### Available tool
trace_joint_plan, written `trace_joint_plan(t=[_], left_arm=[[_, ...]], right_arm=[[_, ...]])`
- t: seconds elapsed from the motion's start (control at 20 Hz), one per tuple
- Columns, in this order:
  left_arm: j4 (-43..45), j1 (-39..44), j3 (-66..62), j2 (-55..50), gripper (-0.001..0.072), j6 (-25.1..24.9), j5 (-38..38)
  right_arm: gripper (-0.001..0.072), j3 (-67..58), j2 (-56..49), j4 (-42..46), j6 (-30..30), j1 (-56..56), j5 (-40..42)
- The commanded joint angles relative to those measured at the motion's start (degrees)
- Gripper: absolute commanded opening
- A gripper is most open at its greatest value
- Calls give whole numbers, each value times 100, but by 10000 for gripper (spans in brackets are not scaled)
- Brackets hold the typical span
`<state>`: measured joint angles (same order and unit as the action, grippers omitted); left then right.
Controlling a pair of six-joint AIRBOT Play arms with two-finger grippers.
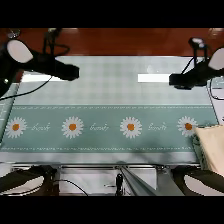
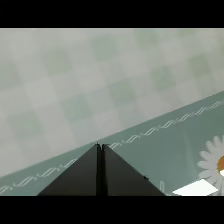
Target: Fold the shirts.
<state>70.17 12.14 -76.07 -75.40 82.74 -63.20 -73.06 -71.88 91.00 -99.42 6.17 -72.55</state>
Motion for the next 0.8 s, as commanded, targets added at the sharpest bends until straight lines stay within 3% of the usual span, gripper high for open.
trace_joint_plan(t=[0.0, 0.75], left_arm=[[295, -205, 437, -57, 26, 151, -50], [291, -313, 442, -114, 25, 153, -42]], right_arm=[[25, 289, -275, 444, -378, 251, 31], [25, 291, -264, 511, -382, 251, 7]])
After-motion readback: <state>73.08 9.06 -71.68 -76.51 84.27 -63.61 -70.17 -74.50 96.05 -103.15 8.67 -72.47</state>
